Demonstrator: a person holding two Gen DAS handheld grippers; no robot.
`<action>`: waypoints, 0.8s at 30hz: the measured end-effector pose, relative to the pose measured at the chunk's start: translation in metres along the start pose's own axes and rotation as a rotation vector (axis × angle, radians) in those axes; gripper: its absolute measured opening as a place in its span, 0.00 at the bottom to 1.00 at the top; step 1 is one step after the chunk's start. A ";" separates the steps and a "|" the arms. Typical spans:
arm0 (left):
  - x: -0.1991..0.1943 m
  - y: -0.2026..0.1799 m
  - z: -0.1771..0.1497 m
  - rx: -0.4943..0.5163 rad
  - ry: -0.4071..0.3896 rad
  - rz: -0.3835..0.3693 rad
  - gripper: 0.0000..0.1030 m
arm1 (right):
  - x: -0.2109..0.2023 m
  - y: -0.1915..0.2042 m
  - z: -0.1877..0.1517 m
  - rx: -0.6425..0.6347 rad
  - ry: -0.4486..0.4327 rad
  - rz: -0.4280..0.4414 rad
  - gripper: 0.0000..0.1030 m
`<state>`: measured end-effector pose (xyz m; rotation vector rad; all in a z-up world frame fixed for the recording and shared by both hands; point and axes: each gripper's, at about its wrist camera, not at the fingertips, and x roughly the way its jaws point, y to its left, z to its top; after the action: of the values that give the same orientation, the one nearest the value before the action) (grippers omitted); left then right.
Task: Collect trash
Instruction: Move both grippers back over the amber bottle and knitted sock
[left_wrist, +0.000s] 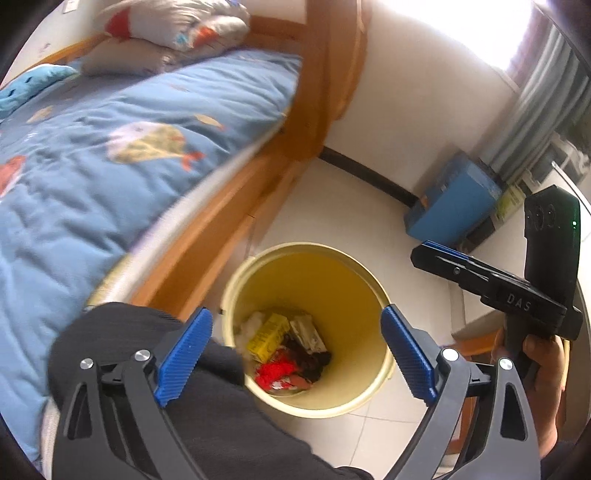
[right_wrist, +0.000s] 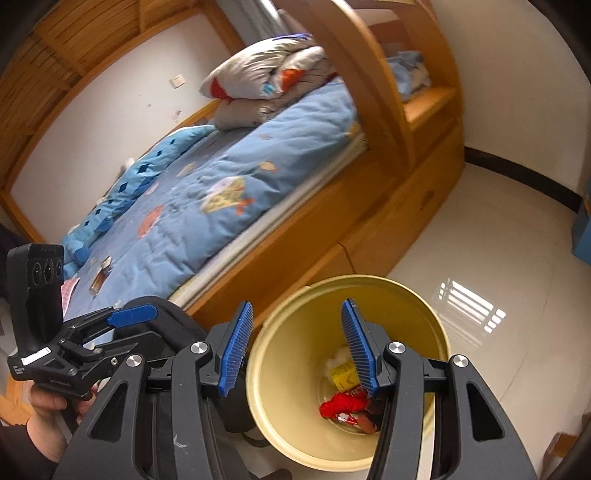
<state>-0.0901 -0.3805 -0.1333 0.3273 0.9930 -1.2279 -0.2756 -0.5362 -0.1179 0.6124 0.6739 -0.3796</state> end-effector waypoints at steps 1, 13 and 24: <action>-0.005 0.005 0.000 -0.010 -0.015 0.007 0.89 | 0.004 0.007 0.003 -0.016 0.004 0.010 0.49; -0.086 0.091 -0.014 -0.151 -0.180 0.189 0.90 | 0.059 0.124 0.035 -0.234 0.037 0.190 0.49; -0.157 0.191 -0.037 -0.314 -0.279 0.410 0.90 | 0.122 0.234 0.055 -0.364 0.095 0.355 0.49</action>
<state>0.0629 -0.1886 -0.0865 0.0999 0.8106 -0.7088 -0.0418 -0.4093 -0.0727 0.3924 0.6885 0.1032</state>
